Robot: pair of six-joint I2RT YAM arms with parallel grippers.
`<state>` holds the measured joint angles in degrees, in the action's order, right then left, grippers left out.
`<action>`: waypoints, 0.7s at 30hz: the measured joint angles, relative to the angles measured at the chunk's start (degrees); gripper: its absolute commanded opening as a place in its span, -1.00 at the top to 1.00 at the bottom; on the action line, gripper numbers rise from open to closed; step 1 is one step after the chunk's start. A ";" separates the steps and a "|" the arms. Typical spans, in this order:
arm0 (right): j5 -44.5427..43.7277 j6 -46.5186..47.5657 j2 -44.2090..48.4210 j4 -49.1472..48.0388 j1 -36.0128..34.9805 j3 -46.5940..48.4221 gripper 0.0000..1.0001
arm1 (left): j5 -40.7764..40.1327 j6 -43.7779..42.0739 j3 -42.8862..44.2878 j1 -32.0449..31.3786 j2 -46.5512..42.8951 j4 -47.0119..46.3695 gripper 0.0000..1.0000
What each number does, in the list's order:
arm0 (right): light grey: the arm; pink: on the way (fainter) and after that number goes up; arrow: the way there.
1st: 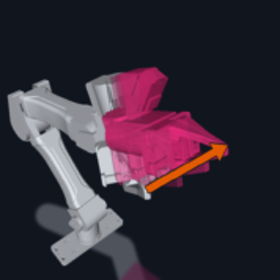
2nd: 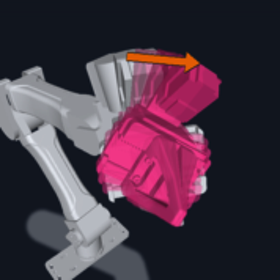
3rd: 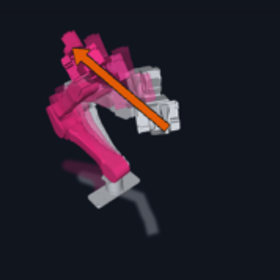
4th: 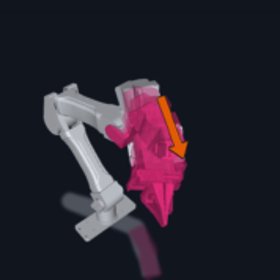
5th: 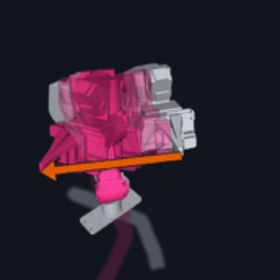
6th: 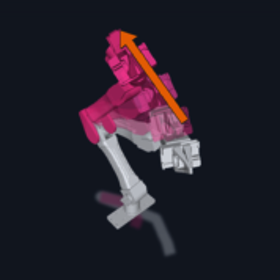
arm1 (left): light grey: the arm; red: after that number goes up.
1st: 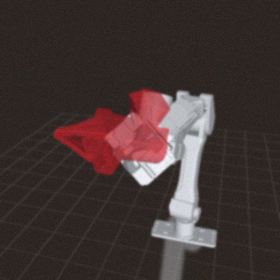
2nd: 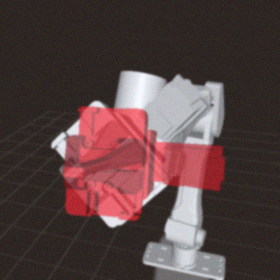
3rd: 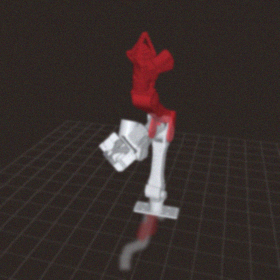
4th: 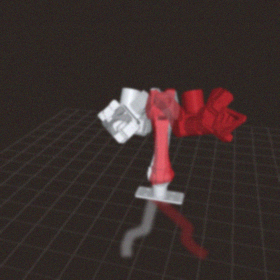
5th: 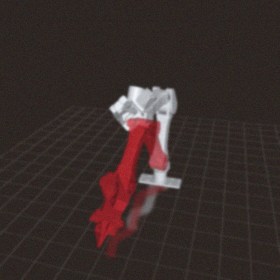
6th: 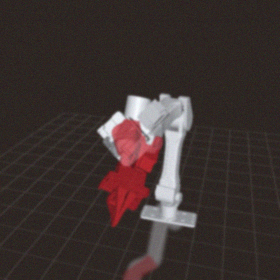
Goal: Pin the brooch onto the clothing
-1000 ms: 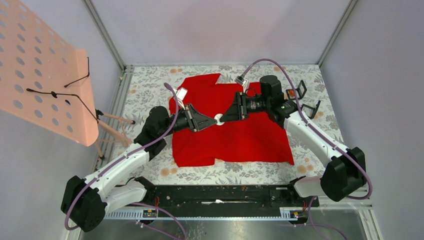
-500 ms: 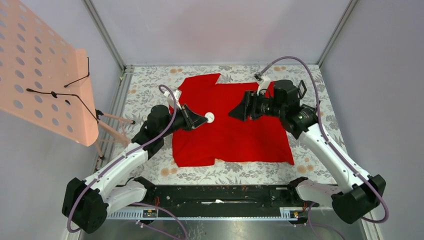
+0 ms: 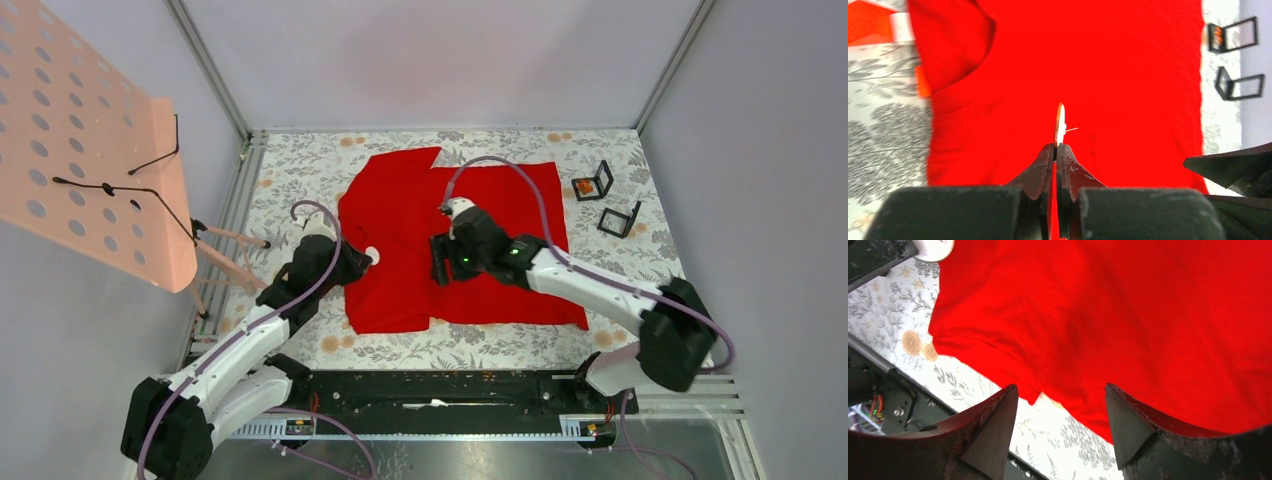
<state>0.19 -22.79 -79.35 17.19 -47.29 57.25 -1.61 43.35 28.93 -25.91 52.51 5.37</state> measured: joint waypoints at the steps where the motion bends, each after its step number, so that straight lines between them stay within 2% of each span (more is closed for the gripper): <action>1: -0.74 -0.07 -2.25 -0.81 -1.05 0.74 -0.39 | -1.01 0.00 -0.83 0.20 -0.70 0.55 1.00; 9: -5.27 -1.73 -21.79 -5.16 -5.81 14.64 -0.40 | -7.04 0.70 -6.62 2.56 -8.22 1.53 1.00; 15: -9.07 -2.80 -32.54 -4.90 -7.72 24.13 -0.39 | -9.18 2.82 -10.01 2.80 -11.32 0.48 1.00; 21: -13.42 -2.60 -40.13 -2.54 -8.48 29.73 -0.28 | -9.66 3.37 -11.30 2.80 -11.32 -0.46 1.00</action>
<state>-13.23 -25.39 -119.48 14.66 -55.77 86.98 -11.27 46.72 17.63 -23.11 41.19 4.91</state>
